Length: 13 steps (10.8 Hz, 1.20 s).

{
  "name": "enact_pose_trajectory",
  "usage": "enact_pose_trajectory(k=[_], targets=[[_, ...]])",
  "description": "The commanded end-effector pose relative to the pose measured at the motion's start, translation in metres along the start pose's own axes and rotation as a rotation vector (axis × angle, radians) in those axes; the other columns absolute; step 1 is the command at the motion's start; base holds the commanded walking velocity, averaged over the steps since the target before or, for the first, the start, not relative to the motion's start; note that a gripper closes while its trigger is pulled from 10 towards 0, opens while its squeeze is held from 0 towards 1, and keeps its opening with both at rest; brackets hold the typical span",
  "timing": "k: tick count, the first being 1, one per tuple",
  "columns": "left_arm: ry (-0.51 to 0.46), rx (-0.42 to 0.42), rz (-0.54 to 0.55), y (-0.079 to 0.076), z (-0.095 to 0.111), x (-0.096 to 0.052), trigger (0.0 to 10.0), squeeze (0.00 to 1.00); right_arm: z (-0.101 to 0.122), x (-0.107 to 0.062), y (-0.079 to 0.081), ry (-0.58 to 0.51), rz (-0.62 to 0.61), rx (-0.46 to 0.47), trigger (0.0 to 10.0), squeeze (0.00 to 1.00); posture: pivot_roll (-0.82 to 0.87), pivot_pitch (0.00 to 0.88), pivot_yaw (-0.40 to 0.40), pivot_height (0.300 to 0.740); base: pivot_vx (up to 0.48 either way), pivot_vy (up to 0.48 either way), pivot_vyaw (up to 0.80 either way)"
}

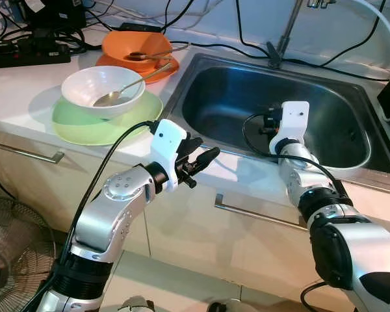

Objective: Kitchen organization

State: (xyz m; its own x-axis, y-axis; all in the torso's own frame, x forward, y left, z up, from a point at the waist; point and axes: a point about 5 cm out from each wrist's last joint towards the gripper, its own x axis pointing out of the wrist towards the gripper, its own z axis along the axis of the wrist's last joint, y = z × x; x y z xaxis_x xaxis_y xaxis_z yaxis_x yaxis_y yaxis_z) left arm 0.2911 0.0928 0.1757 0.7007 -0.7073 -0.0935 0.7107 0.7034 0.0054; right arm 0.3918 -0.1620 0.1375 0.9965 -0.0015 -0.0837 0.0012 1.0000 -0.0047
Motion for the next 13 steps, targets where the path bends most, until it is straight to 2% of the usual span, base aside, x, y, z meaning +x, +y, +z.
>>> enact_pose_trajectory(k=[1,4,6,7,8,9,10,11,12,13], targets=[[0.008,0.012,-0.019,-0.004,0.0,0.0,10.0,0.0,0.01,0.003,-0.006,-0.027,-0.018,-0.001,10.0,0.0,0.05,0.057,-0.101,0.719,0.0,0.0,0.0],[-0.011,0.041,0.003,-0.003,0.003,0.001,10.0,0.0,0.024,0.005,-0.002,-0.093,-0.001,0.012,10.0,0.0,0.05,0.046,-0.102,0.719,0.0,0.0,0.0],[-0.055,0.101,0.08,0.004,0.009,0.005,10.0,0.0,0.061,0.007,0.007,-0.281,0.07,0.061,10.0,0.0,0.04,0.034,-0.099,0.719,0.0,0.0,0.0],[-0.076,0.129,0.125,0.009,0.013,0.006,10.0,0.0,0.075,0.003,0.013,-0.36,0.123,0.056,10.0,0.0,0.03,0.033,-0.101,0.719,0.0,0.0,0.0],[-0.101,0.15,0.167,0.012,0.016,0.006,10.0,0.0,0.079,-0.004,0.018,-0.405,0.166,0.074,10.0,0.0,0.03,0.031,-0.102,0.719,0.0,0.0,0.0],[-0.135,0.188,0.232,0.018,0.019,0.007,10.0,0.0,0.078,-0.015,0.026,-0.426,0.233,0.111,10.0,0.0,0.02,0.028,-0.102,0.719,0.0,0.0,0.0],[-0.174,0.23,0.298,0.026,0.029,0.008,10.0,0.0,0.066,-0.032,0.038,-0.422,0.337,0.082,10.0,0.0,0.01,0.027,-0.096,0.719,0.0,0.0,0.0],[-0.198,0.233,0.348,0.032,0.034,0.008,10.0,0.0,0.056,-0.043,0.042,-0.41,0.363,0.088,10.0,0.0,0.01,0.028,-0.091,0.719,0.0,0.0,0.0],[-0.255,0.221,0.437,0.043,0.045,0.008,10.0,0.0,0.041,-0.057,0.038,-0.371,0.302,0.14,10.0,0.0,0.0,0.029,-0.088,0.719,0.0,0.0,0.0],[-0.273,0.232,0.476,0.048,0.048,0.008,10.0,0.0,0.039,-0.063,0.038,-0.371,0.294,0.135,10.0,0.0,0.0,0.033,-0.082,0.719,0.0,0.0,0.0]])
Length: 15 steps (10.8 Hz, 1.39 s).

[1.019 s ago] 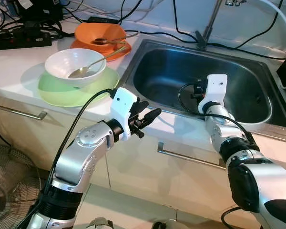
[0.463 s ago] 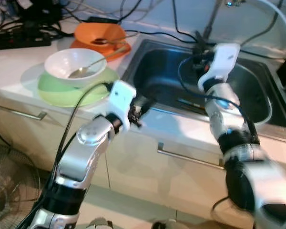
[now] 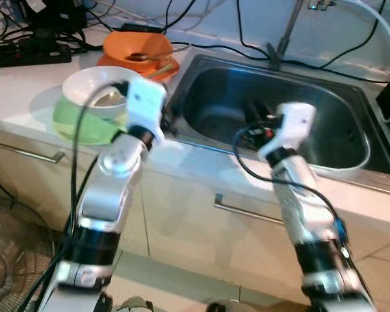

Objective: Kitchen organization

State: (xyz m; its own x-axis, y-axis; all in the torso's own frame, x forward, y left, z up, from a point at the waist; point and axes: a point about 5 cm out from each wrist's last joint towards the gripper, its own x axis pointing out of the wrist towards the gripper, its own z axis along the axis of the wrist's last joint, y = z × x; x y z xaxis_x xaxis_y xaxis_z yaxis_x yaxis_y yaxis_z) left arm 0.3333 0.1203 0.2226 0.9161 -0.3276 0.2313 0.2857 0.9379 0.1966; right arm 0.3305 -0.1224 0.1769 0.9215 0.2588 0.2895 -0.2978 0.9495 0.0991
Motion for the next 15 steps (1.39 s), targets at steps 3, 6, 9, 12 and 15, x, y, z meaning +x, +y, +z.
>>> enact_pose_trajectory(k=[3,6,9,12,15], targets=[[0.014,0.006,0.038,0.007,-0.007,-0.003,10.0,0.0,0.006,-0.012,-0.01,0.005,-0.075,-0.028,10.0,0.0,-0.01,0.043,-0.079,0.719,0.0,0.0,0.0],[0.018,0.034,0.106,0.015,-0.011,-0.004,10.0,0.0,-0.011,-0.021,-0.006,0.074,-0.115,-0.008,10.0,0.0,0.0,0.045,-0.083,0.719,0.0,0.0,0.0],[0.014,0.044,0.205,0.033,-0.009,0.0,10.0,0.0,-0.022,-0.026,0.006,0.111,-0.106,0.023,10.0,0.0,0.0,0.048,-0.083,0.719,0.0,0.0,0.0],[0.052,-0.057,0.257,0.045,-0.017,-0.001,10.0,0.0,-0.023,-0.026,0.009,0.118,-0.102,0.027,10.0,0.0,0.0,0.049,-0.082,0.719,0.0,0.0,0.0],[0.088,-0.136,0.299,0.053,-0.025,-0.01,10.0,0.0,-0.023,-0.024,0.011,0.12,-0.095,0.029,10.0,0.0,0.0,0.052,-0.083,0.719,0.0,0.0,0.0]])
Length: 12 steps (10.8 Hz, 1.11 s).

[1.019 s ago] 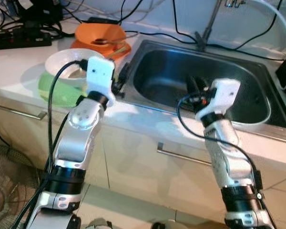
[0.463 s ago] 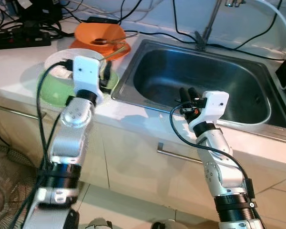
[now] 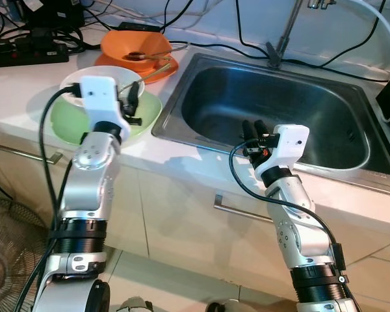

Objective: Kitchen organization

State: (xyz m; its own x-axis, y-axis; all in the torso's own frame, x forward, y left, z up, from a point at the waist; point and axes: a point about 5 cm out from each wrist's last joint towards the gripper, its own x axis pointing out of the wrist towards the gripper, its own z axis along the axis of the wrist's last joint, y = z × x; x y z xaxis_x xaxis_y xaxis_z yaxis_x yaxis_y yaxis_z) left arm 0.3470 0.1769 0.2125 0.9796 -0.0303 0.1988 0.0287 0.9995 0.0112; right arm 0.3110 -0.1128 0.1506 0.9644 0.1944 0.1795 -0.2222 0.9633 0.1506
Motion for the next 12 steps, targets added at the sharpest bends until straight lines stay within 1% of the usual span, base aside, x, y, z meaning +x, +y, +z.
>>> enact_pose_trajectory(k=[1,2,3,4,5,6,7,8,9,10,11,12], targets=[[0.034,-0.018,0.013,0.002,-0.006,-0.003,10.0,0.0,-0.001,0.0,-0.002,0.016,-0.008,-0.004,10.0,0.0,0.01,0.052,-0.085,0.719,0.0,0.0,0.0],[0.048,-0.039,0.034,0.008,-0.008,-0.007,10.0,0.0,-0.001,0.001,-0.001,0.016,-0.006,-0.003,10.0,0.0,0.01,0.052,-0.088,0.719,0.0,0.0,0.0],[0.058,-0.042,0.054,0.013,-0.008,-0.009,10.0,0.0,-0.001,0.001,-0.001,0.016,-0.005,-0.004,10.0,0.0,0.01,0.052,-0.089,0.719,0.0,0.0,0.0],[0.064,-0.031,0.065,0.017,-0.008,-0.011,10.0,0.0,-0.001,0.002,-0.001,0.016,-0.005,-0.003,10.0,0.0,0.01,0.053,-0.09,0.719,0.0,0.0,0.0],[0.066,-0.015,0.088,0.024,-0.007,-0.012,10.0,0.0,-0.001,0.002,-0.001,0.016,-0.005,-0.004,10.0,0.0,0.01,0.053,-0.09,0.719,0.0,0.0,0.0],[0.053,0.018,0.12,0.034,0.0,-0.013,10.0,0.0,0.0,0.003,-0.001,0.016,-0.007,-0.002,10.0,0.0,0.02,0.052,-0.092,0.719,0.0,0.0,0.0],[0.021,0.054,0.132,0.04,0.012,-0.011,10.0,0.0,0.001,0.004,-0.001,0.012,-0.008,-0.001,10.0,0.0,0.02,0.051,-0.093,0.719,0.0,0.0,0.0],[0.0,0.066,0.124,0.039,0.018,-0.009,10.0,0.0,0.002,0.004,-0.001,0.01,-0.009,-0.001,10.0,0.0,0.02,0.049,-0.093,0.719,0.0,0.0,0.0],[-0.06,0.052,0.098,0.032,0.038,-0.003,10.0,0.0,0.003,0.005,-0.002,0.006,-0.015,0.002,10.0,0.0,0.02,0.048,-0.094,0.719,0.0,0.0,0.0],[-0.129,0.037,0.063,0.019,0.061,0.003,10.0,0.0,0.004,0.006,-0.003,0.0,-0.02,0.002,10.0,0.0,0.02,0.047,-0.094,0.719,0.0,0.0,0.0],[-0.178,0.034,0.035,0.01,0.076,0.006,10.0,0.0,0.005,0.007,-0.004,-0.003,-0.028,0.003,10.0,0.0,0.02,0.047,-0.094,0.719,0.0,0.0,0.0],[-0.215,0.047,0.006,0.005,0.086,0.007,10.0,0.0,0.005,0.006,-0.005,-0.004,-0.029,0.001,10.0,0.0,0.02,0.044,-0.09,0.719,0.0,0.0,0.0]])
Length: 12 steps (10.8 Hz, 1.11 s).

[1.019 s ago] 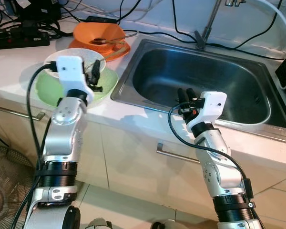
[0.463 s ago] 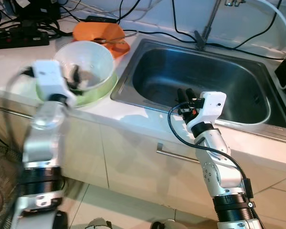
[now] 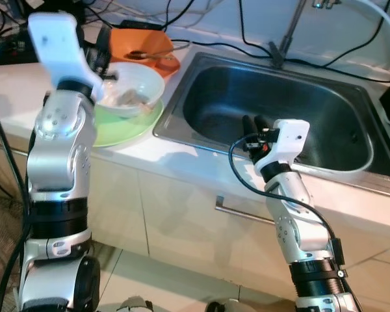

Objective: Kitchen organization

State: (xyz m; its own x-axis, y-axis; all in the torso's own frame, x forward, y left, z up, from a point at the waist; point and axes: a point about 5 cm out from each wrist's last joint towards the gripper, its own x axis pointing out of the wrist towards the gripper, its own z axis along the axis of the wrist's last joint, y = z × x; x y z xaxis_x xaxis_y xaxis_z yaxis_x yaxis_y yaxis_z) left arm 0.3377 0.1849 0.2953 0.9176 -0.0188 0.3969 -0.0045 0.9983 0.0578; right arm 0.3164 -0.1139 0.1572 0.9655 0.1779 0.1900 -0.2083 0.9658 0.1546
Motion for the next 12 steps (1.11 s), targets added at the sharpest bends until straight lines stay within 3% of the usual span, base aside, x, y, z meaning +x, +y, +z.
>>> enact_pose_trajectory(k=[1,2,3,4,5,7,8,11,12], targets=[[-0.048,0.049,-0.075,-0.011,0.012,-0.001,10.0,0.0,-0.001,0.0,-0.004,0.009,-0.019,0.0,10.0,0.0,0.02,0.044,-0.09,0.719,0.0,0.0,0.0],[-0.076,0.076,-0.135,-0.017,0.016,-0.004,10.0,0.0,-0.002,0.0,-0.004,0.01,-0.021,0.001,10.0,0.0,0.02,0.044,-0.087,0.719,0.0,0.0,0.0],[-0.119,0.157,-0.234,-0.026,0.022,-0.008,10.0,0.0,-0.003,0.0,-0.004,0.013,-0.021,0.003,10.0,0.0,0.02,0.043,-0.09,0.719,0.0,0.0,0.0],[-0.166,0.307,-0.408,-0.045,0.024,-0.017,10.0,0.0,-0.004,0.0,-0.003,0.016,-0.02,0.006,10.0,0.0,0.03,0.043,-0.092,0.719,0.0,0.0,0.0],[-0.17,0.387,-0.514,-0.057,0.019,-0.025,10.0,0.0,-0.005,0.0,-0.003,0.017,-0.021,0.008,10.0,0.0,0.03,0.043,-0.093,0.719,0.0,0.0,0.0],[-0.113,0.61,-0.745,-0.074,-0.012,-0.047,10.0,0.0,-0.006,0.0,-0.003,0.021,-0.02,0.01,10.0,0.0,0.03,0.042,-0.094,0.719,0.0,0.0,0.0],[-0.099,0.669,-0.785,-0.074,-0.02,-0.052,10.0,0.0,-0.006,0.0,-0.003,0.022,-0.02,0.011,10.0,0.0,0.03,0.041,-0.093,0.719,0.0,0.0,0.0],[-0.046,0.777,-0.759,-0.061,-0.037,-0.055,10.0,0.0,-0.008,0.0,-0.003,0.027,-0.02,0.012,10.0,0.0,0.03,0.044,-0.096,0.719,0.0,0.0,0.0],[-0.041,0.782,-0.752,-0.059,-0.037,-0.054,10.0,0.0,-0.008,0.0,-0.003,0.027,-0.02,0.012,10.0,0.0,0.03,0.044,-0.096,0.719,0.0,0.0,0.0]])
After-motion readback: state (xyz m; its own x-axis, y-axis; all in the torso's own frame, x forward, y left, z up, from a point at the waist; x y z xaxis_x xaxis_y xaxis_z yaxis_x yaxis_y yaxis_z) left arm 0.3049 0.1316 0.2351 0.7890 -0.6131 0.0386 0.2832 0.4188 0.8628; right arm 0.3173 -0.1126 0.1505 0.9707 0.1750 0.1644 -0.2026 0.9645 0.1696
